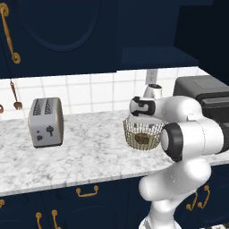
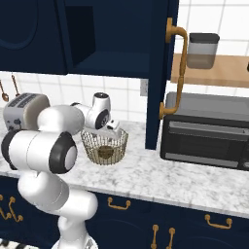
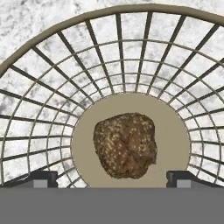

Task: Open the cabinet, pick up the bread from the cabinet and place it in the basket. Then move the basket to the dining counter.

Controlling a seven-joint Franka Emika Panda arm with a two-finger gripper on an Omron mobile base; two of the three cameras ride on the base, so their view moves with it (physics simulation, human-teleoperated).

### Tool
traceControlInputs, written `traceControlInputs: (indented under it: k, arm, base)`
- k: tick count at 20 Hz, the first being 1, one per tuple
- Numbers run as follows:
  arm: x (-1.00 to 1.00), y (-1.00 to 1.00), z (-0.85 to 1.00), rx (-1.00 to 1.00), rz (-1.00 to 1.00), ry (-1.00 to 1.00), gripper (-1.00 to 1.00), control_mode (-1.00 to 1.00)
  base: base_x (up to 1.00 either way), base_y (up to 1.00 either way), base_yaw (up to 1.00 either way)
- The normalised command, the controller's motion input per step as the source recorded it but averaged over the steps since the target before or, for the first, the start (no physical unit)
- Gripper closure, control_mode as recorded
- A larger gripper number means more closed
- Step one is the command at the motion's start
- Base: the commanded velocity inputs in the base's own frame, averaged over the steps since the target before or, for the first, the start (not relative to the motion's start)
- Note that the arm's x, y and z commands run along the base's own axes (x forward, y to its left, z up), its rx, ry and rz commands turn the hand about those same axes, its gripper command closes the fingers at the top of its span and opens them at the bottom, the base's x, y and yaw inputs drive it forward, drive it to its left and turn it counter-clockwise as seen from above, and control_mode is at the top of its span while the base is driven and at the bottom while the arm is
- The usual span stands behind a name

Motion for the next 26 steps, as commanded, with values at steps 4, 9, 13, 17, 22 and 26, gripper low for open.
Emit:
traceControlInputs:
  k: [4,9,13,17,22,26]
  arm:
    - [-0.58,0.00,0.45,-0.01,-0.27,0.00,-1.00,-1.00]
    - [-0.31,-0.12,0.34,-0.02,-0.49,0.00,-1.00,-1.00]
    - [-0.08,-0.37,0.01,0.04,-0.62,0.02,-1.00,-1.00]
    - [-0.20,-0.33,0.00,0.09,-0.47,0.02,-1.00,-1.00]
    - [0.00,-0.29,0.00,0.00,-0.08,0.16,-1.00,-1.00]
    - [0.00,-0.44,-0.01,0.07,0.00,0.23,-1.00,-1.00]
  base:
    - [0.00,0.00,0.00]
    - [0.00,0.00,0.00]
    - [0.00,0.00,0.00]
    - [0.00,0.00,0.00]
    - [0.00,0.00,0.00]
    - [0.00,0.00,0.00]
